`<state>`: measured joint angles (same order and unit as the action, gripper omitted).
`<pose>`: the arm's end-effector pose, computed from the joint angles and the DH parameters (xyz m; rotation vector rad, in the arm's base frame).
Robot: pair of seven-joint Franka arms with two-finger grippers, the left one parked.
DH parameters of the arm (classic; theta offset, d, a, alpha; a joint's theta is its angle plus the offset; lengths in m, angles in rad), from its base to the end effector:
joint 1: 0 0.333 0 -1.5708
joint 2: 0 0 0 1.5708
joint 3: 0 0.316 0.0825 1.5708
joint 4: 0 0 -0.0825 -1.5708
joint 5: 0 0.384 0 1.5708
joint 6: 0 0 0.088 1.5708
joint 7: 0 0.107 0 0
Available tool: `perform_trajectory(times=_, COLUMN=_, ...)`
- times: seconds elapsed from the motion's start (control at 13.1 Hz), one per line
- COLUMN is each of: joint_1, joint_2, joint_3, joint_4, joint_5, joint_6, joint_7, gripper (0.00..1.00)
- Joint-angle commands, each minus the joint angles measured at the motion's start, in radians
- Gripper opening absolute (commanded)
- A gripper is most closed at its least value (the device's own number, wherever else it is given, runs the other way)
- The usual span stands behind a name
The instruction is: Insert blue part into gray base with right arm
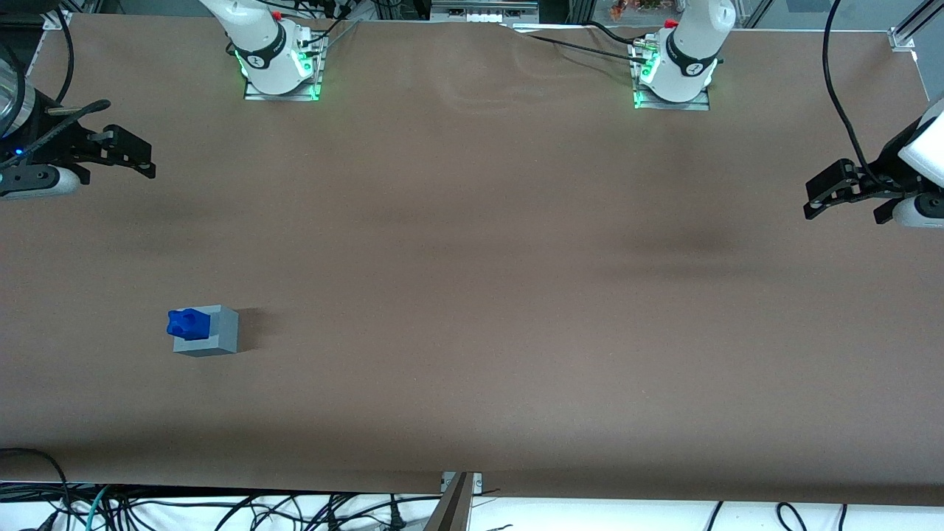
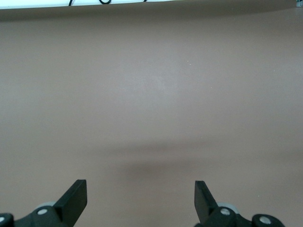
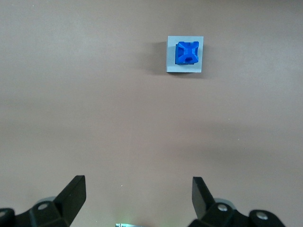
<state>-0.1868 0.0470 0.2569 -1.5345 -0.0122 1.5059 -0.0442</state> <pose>0.5603 0.0345 0.6107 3.1331 0.1790 -0.1162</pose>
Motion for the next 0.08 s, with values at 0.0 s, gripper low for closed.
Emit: perform_trajectory(times=0.0, joint_1=0.015, joint_2=-0.010, joint_3=-0.016, joint_4=-0.006, joint_5=0.014, joint_6=-0.007, joint_7=0.004, gripper=0.99)
